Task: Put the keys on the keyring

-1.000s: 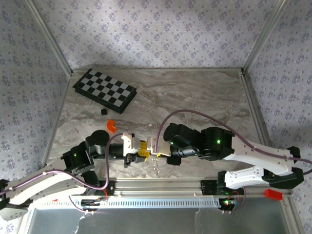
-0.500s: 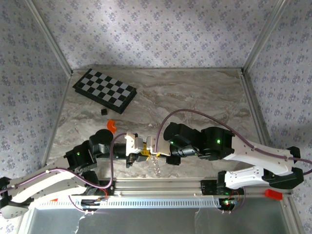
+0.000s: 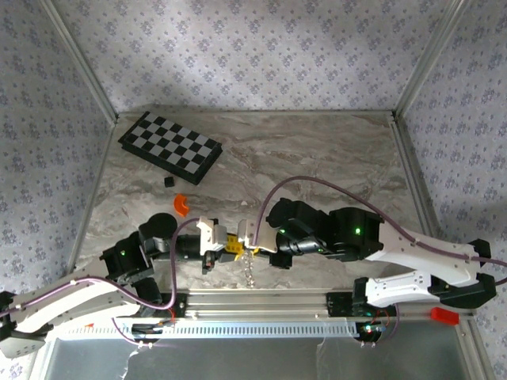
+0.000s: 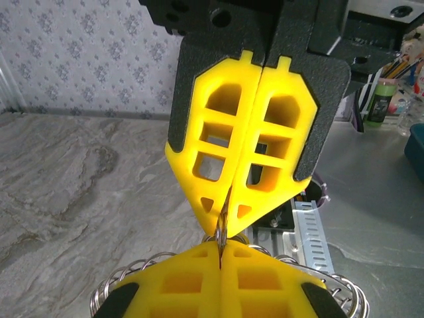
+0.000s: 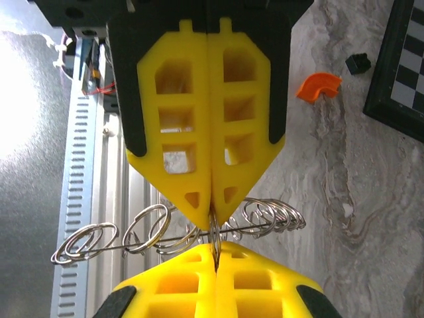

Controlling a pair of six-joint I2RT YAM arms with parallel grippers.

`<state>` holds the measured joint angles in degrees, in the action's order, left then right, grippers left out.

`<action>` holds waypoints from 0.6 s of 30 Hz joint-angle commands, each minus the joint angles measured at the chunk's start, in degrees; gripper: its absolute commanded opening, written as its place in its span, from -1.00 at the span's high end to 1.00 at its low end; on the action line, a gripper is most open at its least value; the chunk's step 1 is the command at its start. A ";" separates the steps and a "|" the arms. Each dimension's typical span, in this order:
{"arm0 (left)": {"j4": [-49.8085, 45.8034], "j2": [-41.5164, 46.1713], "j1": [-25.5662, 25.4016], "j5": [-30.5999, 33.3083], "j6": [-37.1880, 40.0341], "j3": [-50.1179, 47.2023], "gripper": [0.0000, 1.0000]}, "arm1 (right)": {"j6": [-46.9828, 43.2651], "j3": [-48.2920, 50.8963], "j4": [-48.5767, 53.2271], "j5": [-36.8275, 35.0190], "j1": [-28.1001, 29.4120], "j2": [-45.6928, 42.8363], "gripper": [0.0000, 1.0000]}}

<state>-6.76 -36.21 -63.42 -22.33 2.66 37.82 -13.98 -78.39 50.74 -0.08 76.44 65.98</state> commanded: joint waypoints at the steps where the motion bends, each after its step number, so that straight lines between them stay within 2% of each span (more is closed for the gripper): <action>1: 7.12 1.27 -0.21 -2.14 -1.81 -0.27 1.00 | 2.81 2.39 -5.16 3.01 -0.48 -2.66 0.87; 6: 9.84 1.73 -0.22 -3.24 -2.64 -1.30 1.00 | 5.04 4.48 -8.69 6.65 -2.47 -4.99 0.79; 11: 12.17 2.50 -0.21 -4.43 -3.57 -2.05 1.00 | 6.28 5.15 -9.53 7.11 -3.08 -5.68 0.65; 18: 14.18 3.06 -0.21 -5.77 -4.71 -2.79 1.00 | 6.69 5.86 -10.81 7.19 -3.36 -6.47 0.63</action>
<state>2.02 -34.15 -63.40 -25.41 -0.86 34.72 -8.34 -72.93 41.52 6.63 73.47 60.51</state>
